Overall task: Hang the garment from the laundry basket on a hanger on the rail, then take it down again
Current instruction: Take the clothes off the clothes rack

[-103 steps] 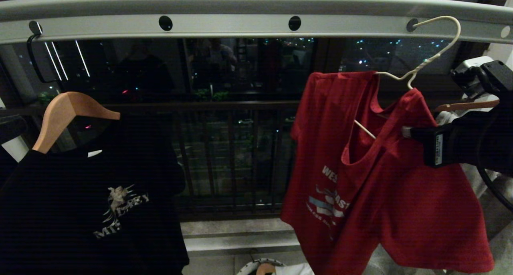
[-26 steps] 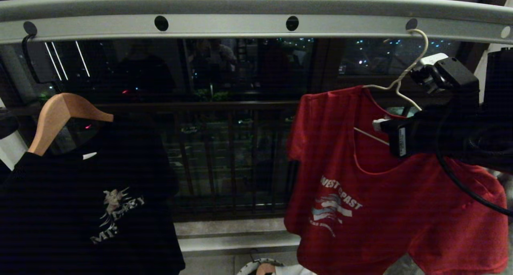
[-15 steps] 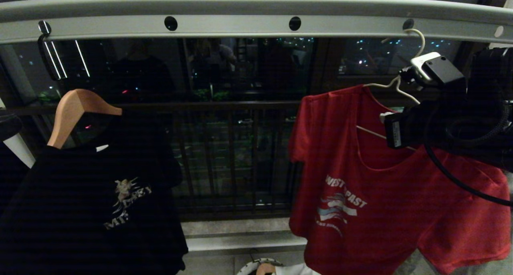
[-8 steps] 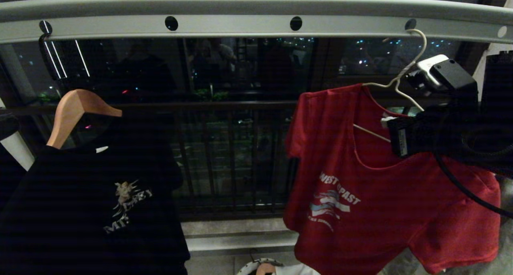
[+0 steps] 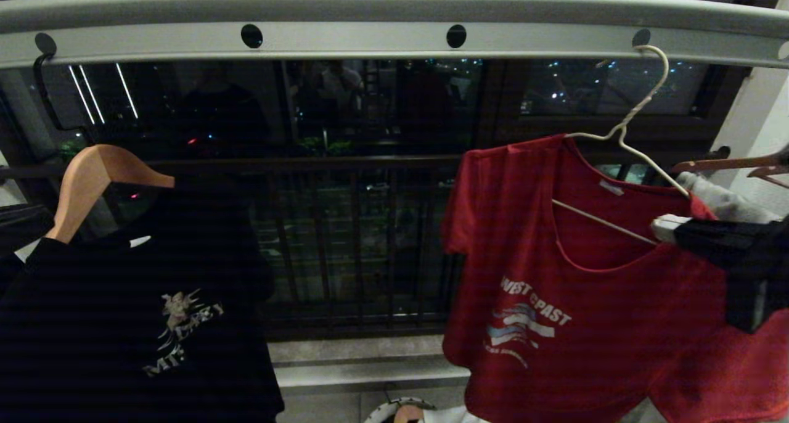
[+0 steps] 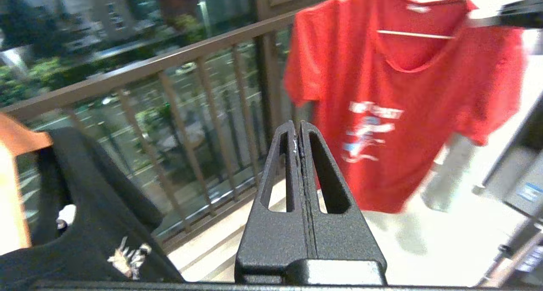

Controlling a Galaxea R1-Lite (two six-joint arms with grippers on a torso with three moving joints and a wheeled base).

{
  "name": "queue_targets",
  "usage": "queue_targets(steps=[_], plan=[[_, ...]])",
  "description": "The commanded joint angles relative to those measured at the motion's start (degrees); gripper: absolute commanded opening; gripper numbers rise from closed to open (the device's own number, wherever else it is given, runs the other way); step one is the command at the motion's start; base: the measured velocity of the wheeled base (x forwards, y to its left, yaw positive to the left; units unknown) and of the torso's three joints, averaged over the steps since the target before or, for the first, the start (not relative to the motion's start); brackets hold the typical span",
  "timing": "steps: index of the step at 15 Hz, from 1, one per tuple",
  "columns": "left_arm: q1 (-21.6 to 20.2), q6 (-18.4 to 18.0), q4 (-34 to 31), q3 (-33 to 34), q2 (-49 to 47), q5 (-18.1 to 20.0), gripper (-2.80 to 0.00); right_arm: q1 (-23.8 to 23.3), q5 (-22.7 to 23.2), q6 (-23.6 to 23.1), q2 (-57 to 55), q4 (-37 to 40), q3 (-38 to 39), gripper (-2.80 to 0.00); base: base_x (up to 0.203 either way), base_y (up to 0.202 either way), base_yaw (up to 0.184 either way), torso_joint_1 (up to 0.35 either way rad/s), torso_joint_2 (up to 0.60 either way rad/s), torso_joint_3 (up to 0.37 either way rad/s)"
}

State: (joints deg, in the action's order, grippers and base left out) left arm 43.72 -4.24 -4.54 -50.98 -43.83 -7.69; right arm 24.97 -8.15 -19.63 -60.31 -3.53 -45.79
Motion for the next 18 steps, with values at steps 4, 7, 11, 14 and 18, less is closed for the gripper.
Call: queue_targets(steps=[4, 7, 11, 14, 18], plan=[[-12.5, 1.5, 0.1, 1.3, 1.1, -0.6, -2.80, -0.5, -4.5, 0.2, 13.0, 5.6, -0.2, -2.80, 0.000, 0.000, 0.000, 0.000, 0.00, 0.000], [-22.4, 4.5, 0.1, 1.4, 4.1, -0.4, -2.80, -6.7, -5.2, 0.2, 16.1, 5.8, -0.3, -2.80, 0.000, 0.000, 0.000, 0.000, 0.00, 0.000], [-29.5, 8.0, -0.1, 3.4, 9.9, -0.4, -2.80, -12.0, -7.1, 0.2, 22.7, 6.0, -1.1, -2.80, 0.000, 0.000, 0.000, 0.000, 0.00, 0.000], [-34.9, 8.1, -0.1, 9.3, 16.6, -0.4, -2.80, -13.4, -15.9, 0.2, 28.6, 6.1, -1.4, -2.80, 0.000, 0.000, 0.000, 0.000, 0.00, 0.000], [-41.9, 8.0, -0.1, 17.0, 24.4, -0.3, -2.80, -16.8, -22.4, 0.3, 34.1, 17.2, -7.5, -2.80, 0.000, 0.000, 0.000, 0.000, 0.00, 0.000]])
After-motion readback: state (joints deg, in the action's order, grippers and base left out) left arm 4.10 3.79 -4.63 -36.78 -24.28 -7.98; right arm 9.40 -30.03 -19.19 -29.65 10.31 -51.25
